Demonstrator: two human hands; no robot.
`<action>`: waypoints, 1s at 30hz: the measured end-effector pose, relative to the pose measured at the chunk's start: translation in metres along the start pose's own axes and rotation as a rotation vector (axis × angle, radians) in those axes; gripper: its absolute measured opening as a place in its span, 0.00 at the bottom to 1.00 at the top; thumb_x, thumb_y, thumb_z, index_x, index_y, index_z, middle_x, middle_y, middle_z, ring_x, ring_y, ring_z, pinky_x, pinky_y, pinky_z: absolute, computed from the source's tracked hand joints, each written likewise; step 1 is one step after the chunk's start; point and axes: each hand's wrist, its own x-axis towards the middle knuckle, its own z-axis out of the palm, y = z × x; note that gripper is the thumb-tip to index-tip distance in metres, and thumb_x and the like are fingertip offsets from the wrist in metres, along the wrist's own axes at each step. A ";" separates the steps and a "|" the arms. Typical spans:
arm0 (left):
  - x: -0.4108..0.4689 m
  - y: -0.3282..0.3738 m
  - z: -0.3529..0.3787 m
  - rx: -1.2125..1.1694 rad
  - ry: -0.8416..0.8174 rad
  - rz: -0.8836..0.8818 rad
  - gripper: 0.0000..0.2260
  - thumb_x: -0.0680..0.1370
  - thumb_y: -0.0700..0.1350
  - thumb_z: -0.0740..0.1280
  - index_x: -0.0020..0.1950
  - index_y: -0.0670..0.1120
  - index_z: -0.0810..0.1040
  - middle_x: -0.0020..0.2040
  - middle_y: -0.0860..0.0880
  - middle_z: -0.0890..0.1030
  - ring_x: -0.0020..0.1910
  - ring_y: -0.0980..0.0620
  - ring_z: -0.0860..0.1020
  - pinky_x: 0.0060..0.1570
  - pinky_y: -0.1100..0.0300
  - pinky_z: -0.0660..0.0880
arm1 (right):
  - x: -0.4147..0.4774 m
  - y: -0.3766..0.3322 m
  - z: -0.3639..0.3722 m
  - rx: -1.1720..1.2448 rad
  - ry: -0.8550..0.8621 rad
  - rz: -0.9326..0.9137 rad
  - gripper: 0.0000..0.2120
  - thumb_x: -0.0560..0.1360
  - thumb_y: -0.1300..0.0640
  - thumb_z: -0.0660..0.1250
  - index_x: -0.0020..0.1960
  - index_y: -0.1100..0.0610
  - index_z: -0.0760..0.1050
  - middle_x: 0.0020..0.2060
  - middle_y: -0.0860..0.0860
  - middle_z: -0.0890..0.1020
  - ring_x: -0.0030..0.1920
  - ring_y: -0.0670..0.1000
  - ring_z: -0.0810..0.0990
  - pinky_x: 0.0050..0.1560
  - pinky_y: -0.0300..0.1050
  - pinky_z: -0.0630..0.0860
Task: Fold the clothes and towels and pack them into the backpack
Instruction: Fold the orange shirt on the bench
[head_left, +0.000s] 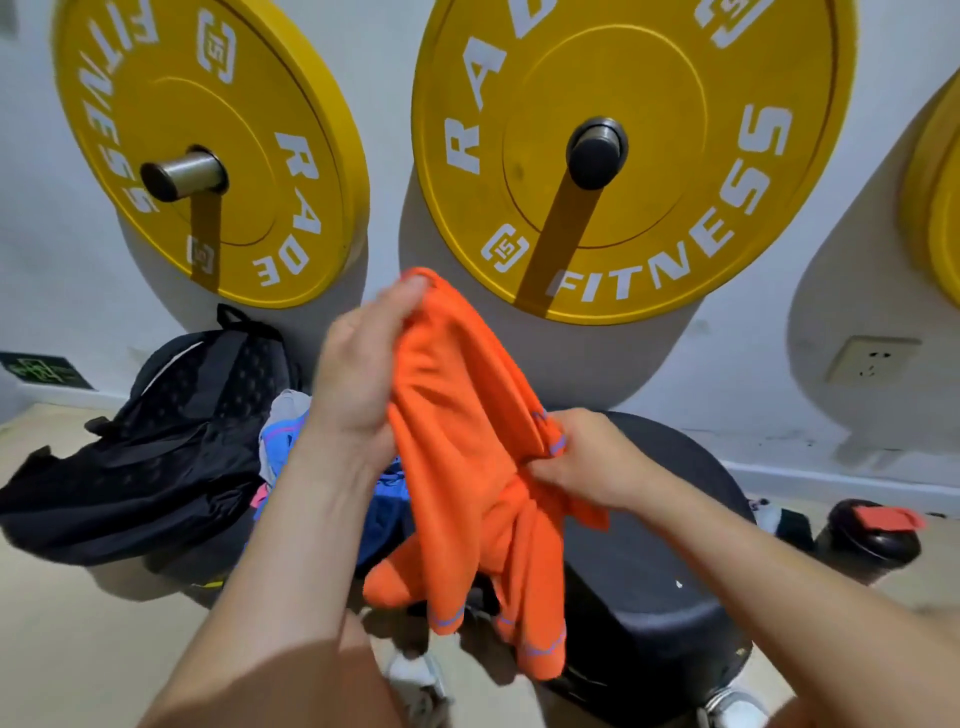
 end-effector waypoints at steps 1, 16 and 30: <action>0.005 0.006 -0.011 -0.098 0.064 0.021 0.16 0.76 0.46 0.66 0.28 0.48 0.78 0.28 0.53 0.76 0.28 0.57 0.74 0.36 0.61 0.72 | 0.003 0.008 -0.011 0.049 -0.023 0.068 0.10 0.67 0.61 0.73 0.33 0.53 0.73 0.27 0.46 0.77 0.26 0.41 0.74 0.34 0.42 0.73; 0.011 -0.059 -0.031 1.005 -0.609 -0.095 0.36 0.64 0.58 0.78 0.68 0.58 0.67 0.64 0.53 0.75 0.62 0.59 0.74 0.64 0.61 0.69 | -0.006 -0.004 -0.071 0.908 0.130 0.009 0.10 0.59 0.65 0.68 0.40 0.56 0.77 0.34 0.51 0.83 0.34 0.47 0.80 0.36 0.37 0.77; 0.022 -0.033 -0.004 0.116 0.068 -0.050 0.20 0.81 0.49 0.61 0.31 0.45 0.79 0.29 0.49 0.78 0.29 0.55 0.74 0.32 0.63 0.70 | -0.019 0.028 -0.098 0.292 -0.013 0.078 0.13 0.64 0.69 0.68 0.44 0.54 0.81 0.37 0.47 0.85 0.38 0.44 0.80 0.43 0.46 0.78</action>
